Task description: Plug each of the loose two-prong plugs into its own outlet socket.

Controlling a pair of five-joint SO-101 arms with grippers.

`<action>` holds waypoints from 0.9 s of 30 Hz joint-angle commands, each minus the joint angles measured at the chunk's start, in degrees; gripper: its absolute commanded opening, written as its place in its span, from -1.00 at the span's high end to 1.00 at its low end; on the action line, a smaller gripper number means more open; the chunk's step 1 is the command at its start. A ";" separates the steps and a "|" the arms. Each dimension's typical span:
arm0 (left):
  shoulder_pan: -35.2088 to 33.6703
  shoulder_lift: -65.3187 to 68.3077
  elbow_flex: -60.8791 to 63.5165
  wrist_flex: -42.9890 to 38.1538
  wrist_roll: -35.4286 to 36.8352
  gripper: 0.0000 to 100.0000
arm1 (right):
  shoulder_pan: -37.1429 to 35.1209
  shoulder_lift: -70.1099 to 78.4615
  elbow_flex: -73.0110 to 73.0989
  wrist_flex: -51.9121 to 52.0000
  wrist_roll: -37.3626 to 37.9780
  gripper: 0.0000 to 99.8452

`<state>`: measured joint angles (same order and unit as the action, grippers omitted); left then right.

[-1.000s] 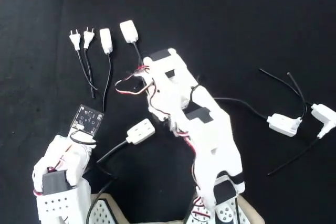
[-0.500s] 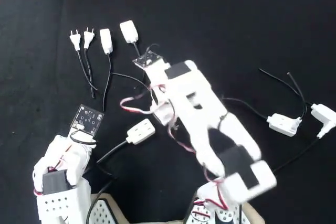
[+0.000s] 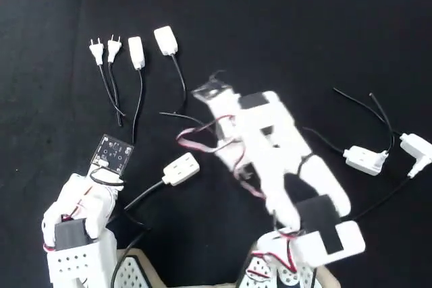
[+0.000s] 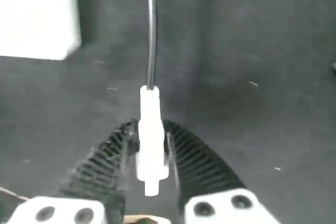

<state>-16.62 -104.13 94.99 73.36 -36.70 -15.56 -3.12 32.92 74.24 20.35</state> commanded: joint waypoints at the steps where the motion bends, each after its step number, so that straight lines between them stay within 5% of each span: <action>1: -0.57 0.00 -0.22 0.44 -0.44 0.82 | 8.53 0.04 -3.91 -1.93 4.48 0.97; 14: -0.57 0.00 -0.22 0.44 -0.44 0.82 | 15.47 0.57 -2.95 -8.00 7.21 0.97; 21: -0.57 0.00 -0.22 0.44 -0.44 0.82 | 9.58 0.57 5.14 -14.07 7.21 0.96; 27: -0.57 0.00 -0.22 0.44 -0.44 0.82 | 5.19 0.66 6.55 -12.92 7.21 0.67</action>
<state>-16.62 -104.13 94.99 73.36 -36.70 -8.00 -2.24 39.69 60.70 27.03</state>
